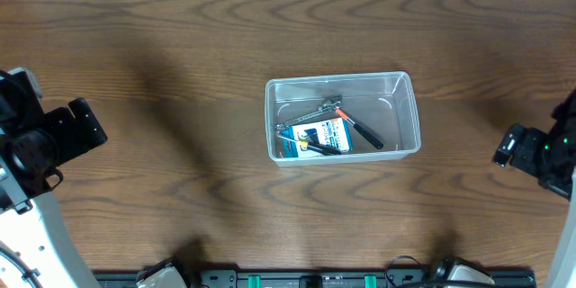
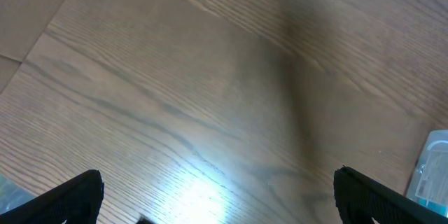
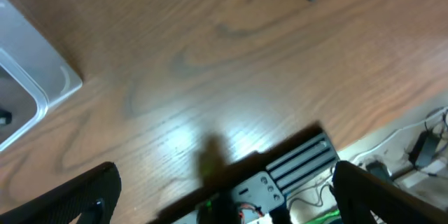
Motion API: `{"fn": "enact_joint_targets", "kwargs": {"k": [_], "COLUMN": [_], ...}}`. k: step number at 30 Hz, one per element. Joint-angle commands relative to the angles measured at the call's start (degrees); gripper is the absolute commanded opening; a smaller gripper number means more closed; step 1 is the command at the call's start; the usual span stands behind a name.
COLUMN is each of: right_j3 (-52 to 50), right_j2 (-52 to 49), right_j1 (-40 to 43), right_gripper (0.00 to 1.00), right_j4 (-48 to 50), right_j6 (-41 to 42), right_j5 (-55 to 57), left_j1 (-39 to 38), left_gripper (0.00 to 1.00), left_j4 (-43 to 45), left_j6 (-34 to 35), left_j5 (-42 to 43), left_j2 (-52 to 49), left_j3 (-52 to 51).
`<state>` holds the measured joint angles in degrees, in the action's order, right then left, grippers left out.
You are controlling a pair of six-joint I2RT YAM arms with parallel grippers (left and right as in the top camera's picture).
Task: Pack container
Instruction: 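Withdraw the right gripper toward the red-handled pliers at right edge, then align the right gripper above the red-handled pliers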
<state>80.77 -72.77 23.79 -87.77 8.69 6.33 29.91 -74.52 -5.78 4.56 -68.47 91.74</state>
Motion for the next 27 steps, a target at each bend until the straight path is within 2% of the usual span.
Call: {"fn": "enact_joint_targets", "kwargs": {"k": [1, 3, 5, 8, 10, 12, 15, 27], "right_j3": [-0.4, -0.4, -0.4, -0.8, -1.0, -1.0, -1.0, -1.1], "right_j2": [-1.6, -2.3, -2.5, -2.5, -3.0, -4.2, -7.3, -18.9], "right_j1": [0.6, 0.6, 0.6, 0.6, 0.9, 1.8, 4.0, 10.7], "right_gripper": [0.99, 0.99, 0.99, 0.99, 0.99, 0.99, 0.99, 0.99], "right_j4": [2.3, 3.5, 5.8, 9.8, 11.5, 11.7, 10.9, 16.9], "right_j6": [-7.0, -10.7, -11.1, -11.7, -15.1, -18.1, -18.2, -22.1], "right_j5": [0.6, 5.0, 7.0, 5.6, 3.5, -0.4, -4.9, -5.3], "left_j1": [0.3, 0.3, 0.3, 0.3, 0.3, 0.3, 0.3, 0.3], "left_gripper": [0.98, 0.98, 0.98, 0.98, 0.98, 0.98, 0.98, 0.98], "left_j4": [0.0, 0.0, 0.0, 0.0, 0.0, 0.0, 0.0, 0.0], "left_j6": [0.7, 0.7, 0.7, 0.7, 0.7, 0.7, 0.7, 0.7], "left_j5": [0.4, 0.4, 0.4, 0.4, 0.4, 0.4, 0.4, 0.4], "left_j2": [-0.1, -0.1, -0.1, -0.1, -0.1, -0.1, -0.1, -0.1], "left_j3": [0.6, 0.6, 0.6, 0.6, 0.6, 0.6, 0.6, 0.6]}}
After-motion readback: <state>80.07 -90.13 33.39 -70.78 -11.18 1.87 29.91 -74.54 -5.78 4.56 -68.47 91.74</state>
